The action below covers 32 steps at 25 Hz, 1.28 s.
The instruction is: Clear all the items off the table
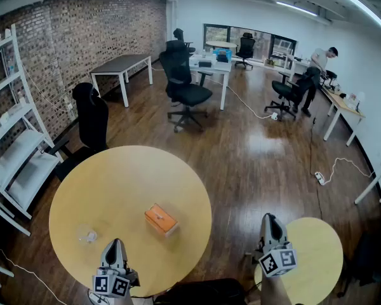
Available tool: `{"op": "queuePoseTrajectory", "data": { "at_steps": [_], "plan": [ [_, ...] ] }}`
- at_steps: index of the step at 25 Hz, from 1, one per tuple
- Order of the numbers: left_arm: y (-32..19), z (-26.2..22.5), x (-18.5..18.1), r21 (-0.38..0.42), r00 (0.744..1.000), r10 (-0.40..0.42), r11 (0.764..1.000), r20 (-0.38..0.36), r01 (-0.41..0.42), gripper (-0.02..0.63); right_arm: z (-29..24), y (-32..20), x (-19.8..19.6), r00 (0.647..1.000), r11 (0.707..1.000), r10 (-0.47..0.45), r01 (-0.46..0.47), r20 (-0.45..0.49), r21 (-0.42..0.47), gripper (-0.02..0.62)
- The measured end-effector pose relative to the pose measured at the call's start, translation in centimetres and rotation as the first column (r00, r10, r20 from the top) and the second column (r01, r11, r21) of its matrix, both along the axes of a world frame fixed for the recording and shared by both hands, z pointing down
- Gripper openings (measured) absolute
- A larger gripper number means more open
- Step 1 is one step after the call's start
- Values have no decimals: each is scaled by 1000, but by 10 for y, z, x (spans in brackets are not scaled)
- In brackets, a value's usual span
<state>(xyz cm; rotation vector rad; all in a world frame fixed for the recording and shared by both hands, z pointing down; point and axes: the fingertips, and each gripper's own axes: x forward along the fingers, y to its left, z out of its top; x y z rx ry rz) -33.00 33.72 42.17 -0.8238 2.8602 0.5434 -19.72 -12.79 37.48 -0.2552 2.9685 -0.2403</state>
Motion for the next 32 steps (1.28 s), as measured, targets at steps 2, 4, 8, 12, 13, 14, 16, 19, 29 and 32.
{"op": "queuePoseTrajectory", "data": {
  "at_steps": [2,4,8,12,13,14,16,19,29,32],
  "plan": [
    [14,-1,-1,7,1000,-14,1000,-2,14,-8,-3,14,-8,1000,1000,-16,16,0,16,3],
    [30,-3,-1,31,999,-33,999,-10,34,-8,-8,31,-17,999,998,-38,38,11,46,3],
    [66,-10,1,70,996,-91,993,-16,92,-8,-20,81,-47,989,987,-144,142,26,81,44],
    [98,-10,8,57,990,-141,988,-10,142,-8,-19,128,-76,971,965,-239,237,0,111,44],
    [106,-9,11,55,988,-154,987,-7,154,-8,-17,139,-82,967,959,-256,255,-5,123,44],
    [115,-9,15,51,986,-168,985,-4,168,-8,-14,149,-88,962,952,-274,273,-11,137,44],
    [137,-8,23,30,980,-200,979,3,200,-8,-8,174,-101,949,936,-315,315,-22,160,44],
    [181,-15,37,-4,964,-266,964,7,266,-8,-1,220,-125,922,908,-386,387,-40,161,44],
    [291,-12,97,-4,871,-491,871,-13,491,-8,10,357,-169,790,777,-611,612,-59,147,44],
    [282,-10,100,11,870,-493,870,-20,494,-8,13,355,-182,773,763,-629,634,-80,126,46]
  ]
}}
